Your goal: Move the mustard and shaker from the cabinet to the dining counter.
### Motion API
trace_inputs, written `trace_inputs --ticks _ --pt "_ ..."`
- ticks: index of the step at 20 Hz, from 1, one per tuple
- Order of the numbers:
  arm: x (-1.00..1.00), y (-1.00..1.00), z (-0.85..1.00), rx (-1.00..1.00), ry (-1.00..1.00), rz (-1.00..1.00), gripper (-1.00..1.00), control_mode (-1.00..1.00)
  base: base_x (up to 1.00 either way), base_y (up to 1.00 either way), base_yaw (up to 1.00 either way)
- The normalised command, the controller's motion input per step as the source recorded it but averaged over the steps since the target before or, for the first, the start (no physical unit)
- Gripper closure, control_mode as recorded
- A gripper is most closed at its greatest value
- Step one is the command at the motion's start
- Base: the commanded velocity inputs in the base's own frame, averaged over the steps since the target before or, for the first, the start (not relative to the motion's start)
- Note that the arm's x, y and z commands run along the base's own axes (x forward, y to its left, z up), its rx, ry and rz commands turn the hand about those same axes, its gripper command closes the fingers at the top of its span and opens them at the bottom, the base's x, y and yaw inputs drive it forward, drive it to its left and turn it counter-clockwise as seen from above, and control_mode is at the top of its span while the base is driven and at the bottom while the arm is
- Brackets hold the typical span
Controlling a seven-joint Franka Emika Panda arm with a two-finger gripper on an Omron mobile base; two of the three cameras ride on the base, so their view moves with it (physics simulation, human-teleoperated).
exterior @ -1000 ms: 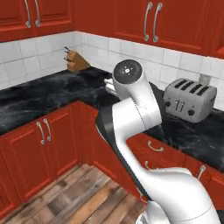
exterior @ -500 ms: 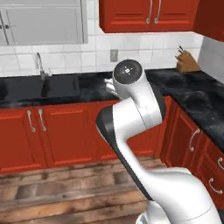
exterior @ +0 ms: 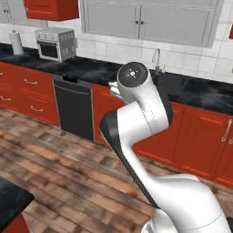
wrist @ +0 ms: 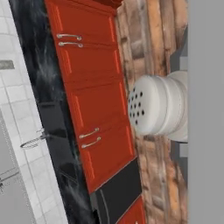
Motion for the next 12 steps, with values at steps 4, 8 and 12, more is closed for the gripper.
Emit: trace_inputs --ticks 4,8,12 --pt "0.0 0.0 0.0 0.0 0.0 0.0 1.0 1.0 -0.02 0.0 1.0" --pt "0.0 0.0 0.0 0.0 0.0 0.0 1.0 1.0 0.01 0.0 0.99" --pt "0.0 0.0 0.0 0.0 0.0 0.0 1.0 1.0 0.27 -0.04 0.71"
